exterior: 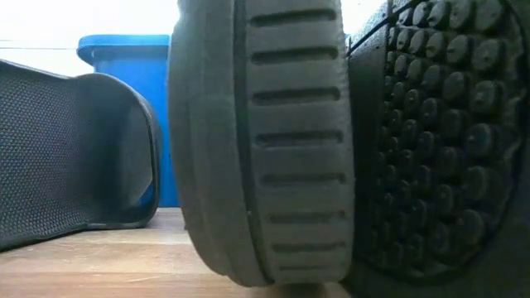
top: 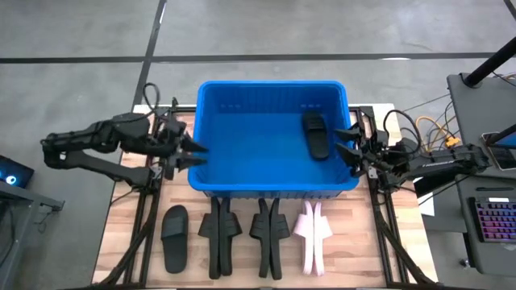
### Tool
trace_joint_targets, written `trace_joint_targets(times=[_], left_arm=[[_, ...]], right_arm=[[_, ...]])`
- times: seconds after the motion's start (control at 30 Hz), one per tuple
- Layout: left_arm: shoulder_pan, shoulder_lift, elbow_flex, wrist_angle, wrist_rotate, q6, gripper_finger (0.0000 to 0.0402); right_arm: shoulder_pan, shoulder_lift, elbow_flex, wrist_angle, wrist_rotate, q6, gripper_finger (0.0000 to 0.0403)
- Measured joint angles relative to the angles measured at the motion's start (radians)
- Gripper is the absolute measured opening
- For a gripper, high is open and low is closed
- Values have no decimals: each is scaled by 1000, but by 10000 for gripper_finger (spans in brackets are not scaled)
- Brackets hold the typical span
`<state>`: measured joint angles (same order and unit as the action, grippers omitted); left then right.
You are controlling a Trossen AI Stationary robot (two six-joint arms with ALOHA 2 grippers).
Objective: Pick and place slides into bin
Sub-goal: Put the black slide into the blue bin
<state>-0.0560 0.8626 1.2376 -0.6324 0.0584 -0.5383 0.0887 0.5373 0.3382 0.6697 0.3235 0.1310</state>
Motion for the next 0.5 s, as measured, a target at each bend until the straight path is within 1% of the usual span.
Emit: trace_joint_targets(times=[0.07, 0.17, 0.33, 0.5], left_arm=[[-27, 34, 45, -41, 45, -43, 196], [-96, 89, 111, -140, 66, -107, 196], [-213, 190, 225, -358, 67, -197, 196], [-328, 302, 271, -531, 66, -326, 196]], right_arm=[[0, 0, 0, 0, 2, 0, 244], [0, 0, 0, 0, 2, 0, 244], [0, 0, 0, -1, 2, -5, 242], [0, 0, 0, -6, 2, -7, 244]])
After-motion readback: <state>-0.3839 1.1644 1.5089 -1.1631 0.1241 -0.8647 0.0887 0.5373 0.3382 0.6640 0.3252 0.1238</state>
